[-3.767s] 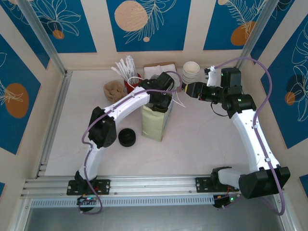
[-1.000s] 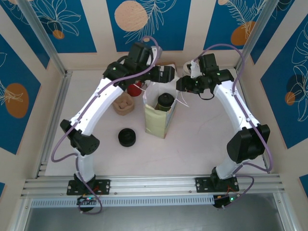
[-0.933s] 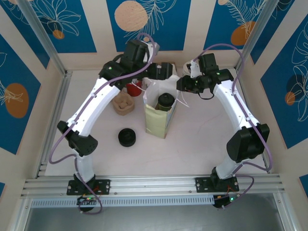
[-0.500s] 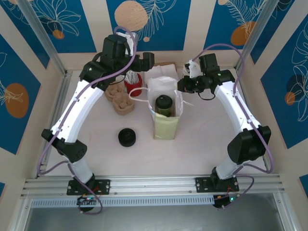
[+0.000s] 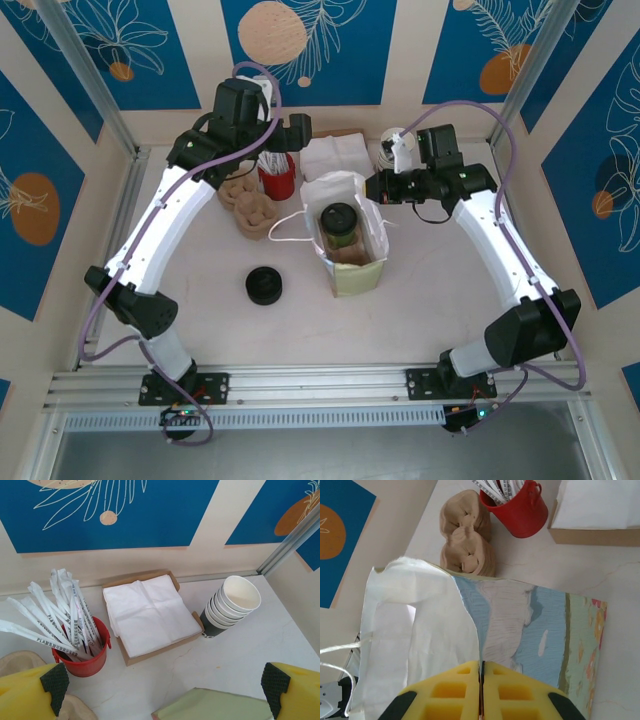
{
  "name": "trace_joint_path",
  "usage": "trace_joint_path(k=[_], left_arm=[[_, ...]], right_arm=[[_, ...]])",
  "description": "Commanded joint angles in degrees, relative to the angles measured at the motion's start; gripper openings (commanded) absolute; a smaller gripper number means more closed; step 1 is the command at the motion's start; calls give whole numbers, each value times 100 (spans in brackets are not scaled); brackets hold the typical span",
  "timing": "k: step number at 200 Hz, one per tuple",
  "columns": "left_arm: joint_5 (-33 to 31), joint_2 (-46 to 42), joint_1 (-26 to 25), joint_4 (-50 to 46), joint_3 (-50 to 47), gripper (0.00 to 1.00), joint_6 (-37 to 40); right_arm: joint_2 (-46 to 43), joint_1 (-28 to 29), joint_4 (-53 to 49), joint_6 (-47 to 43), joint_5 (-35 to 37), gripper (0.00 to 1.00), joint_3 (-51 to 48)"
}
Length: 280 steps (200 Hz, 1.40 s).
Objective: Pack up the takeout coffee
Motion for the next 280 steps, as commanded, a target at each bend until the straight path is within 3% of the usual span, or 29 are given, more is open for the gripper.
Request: trace_joint_path(k=[1,185,280], left_arm=[[-113,-127,88,21,-44,100,-109],[-119,-334,98,-76,-453,100,-345],[-128,-256,95,-294,-476,100,-473]], right_arm=[[-304,65,329,-60,-220,10,-164],[-1185,271,824,40,-111,10,-977],[-359,124,735,430,15,11,-492]])
